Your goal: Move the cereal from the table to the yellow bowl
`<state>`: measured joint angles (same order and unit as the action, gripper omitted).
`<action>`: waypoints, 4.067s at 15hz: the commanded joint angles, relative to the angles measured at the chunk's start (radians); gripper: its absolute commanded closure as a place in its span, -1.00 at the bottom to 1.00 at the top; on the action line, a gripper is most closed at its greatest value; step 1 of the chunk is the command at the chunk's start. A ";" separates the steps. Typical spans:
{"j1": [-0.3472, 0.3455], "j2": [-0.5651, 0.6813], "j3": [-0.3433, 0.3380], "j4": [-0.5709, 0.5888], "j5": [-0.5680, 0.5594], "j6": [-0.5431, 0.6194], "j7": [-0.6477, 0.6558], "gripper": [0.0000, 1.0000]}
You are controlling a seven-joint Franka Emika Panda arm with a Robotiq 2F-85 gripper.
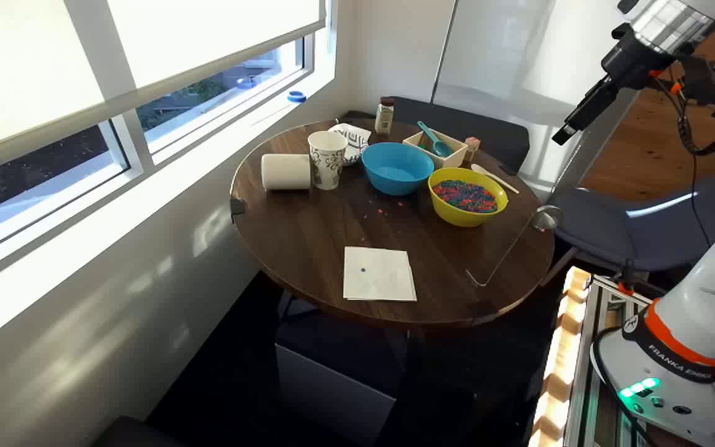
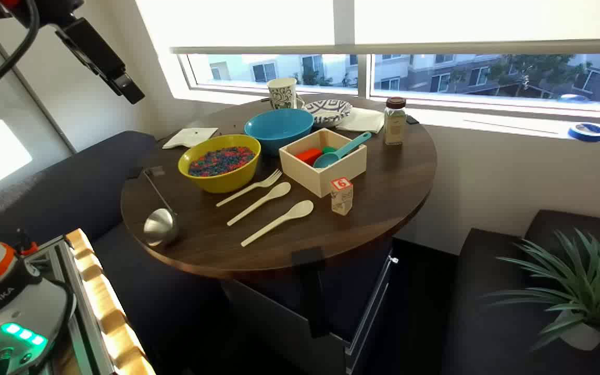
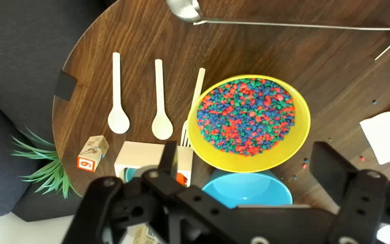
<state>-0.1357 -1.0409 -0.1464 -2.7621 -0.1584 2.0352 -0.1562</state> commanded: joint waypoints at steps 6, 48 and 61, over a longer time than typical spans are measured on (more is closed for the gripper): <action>0.004 0.006 -0.002 -0.015 -0.002 -0.004 0.003 -1.00; 0.321 1.209 0.258 0.576 -0.025 0.343 0.145 0.03; 0.310 1.232 0.266 0.572 0.032 0.367 0.128 0.38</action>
<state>0.1855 0.1763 0.1052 -2.1976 -0.1439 2.3918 -0.0387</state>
